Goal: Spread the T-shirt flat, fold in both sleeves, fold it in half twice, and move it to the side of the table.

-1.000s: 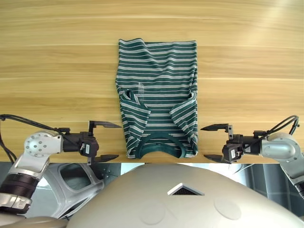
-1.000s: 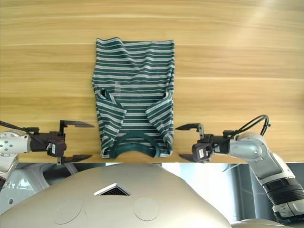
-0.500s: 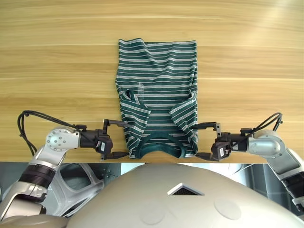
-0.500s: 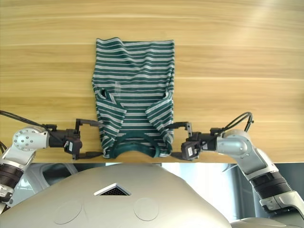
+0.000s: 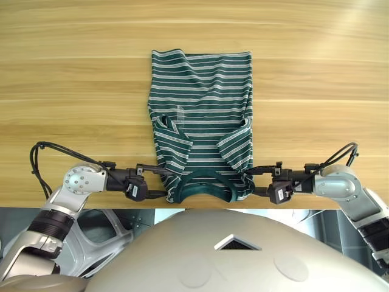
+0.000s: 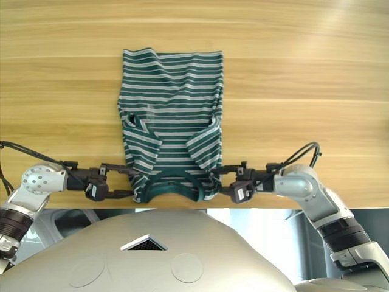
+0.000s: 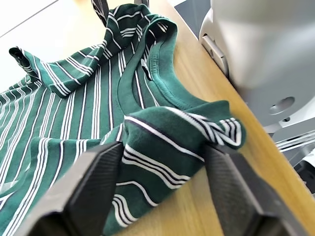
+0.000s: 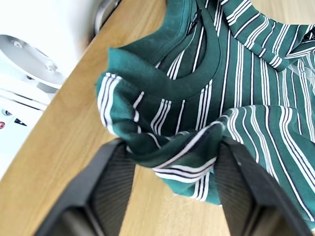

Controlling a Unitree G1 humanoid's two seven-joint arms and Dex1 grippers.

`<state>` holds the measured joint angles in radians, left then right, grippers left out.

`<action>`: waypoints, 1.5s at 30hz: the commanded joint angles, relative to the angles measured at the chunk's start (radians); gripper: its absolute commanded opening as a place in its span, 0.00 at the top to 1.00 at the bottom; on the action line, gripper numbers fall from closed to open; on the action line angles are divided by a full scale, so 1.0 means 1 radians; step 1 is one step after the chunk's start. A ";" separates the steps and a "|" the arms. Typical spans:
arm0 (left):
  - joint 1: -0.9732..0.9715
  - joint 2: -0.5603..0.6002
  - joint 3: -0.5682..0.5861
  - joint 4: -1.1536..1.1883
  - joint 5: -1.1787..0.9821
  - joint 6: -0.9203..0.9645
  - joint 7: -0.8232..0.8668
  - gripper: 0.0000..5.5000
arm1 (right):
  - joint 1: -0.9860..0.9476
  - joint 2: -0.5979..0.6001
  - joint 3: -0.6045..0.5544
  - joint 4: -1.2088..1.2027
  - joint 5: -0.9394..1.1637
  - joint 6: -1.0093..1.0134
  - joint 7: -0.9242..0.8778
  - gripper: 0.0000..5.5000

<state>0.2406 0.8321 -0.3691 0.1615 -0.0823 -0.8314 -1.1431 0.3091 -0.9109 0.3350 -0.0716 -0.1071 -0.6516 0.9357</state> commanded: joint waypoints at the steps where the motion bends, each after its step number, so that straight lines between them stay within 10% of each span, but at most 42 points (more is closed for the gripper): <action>1: 0.005 0.018 -0.008 -0.001 -0.008 -0.014 -0.001 0.58 | -0.007 0.003 0.004 0.000 -0.003 0.008 -0.003 0.66; 16: 0.011 0.027 -0.025 -0.006 -0.011 -0.013 -0.001 1.00 | -0.009 0.008 0.018 0.002 -0.004 0.008 -0.010 0.98; 38: 0.138 0.198 0.067 -0.303 -0.376 0.016 -0.114 1.00 | 0.193 -0.216 -0.144 -0.139 0.342 -0.171 0.080 0.98; 45: 0.065 0.130 0.112 -0.252 -0.388 0.052 -0.099 1.00 | 0.009 -0.122 -0.200 -0.096 0.351 -0.059 0.016 0.98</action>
<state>0.3315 0.9743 -0.2841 -0.1013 -0.4616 -0.7963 -1.2484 0.3843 -1.0618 0.1576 -0.1879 0.2517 -0.7501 0.9739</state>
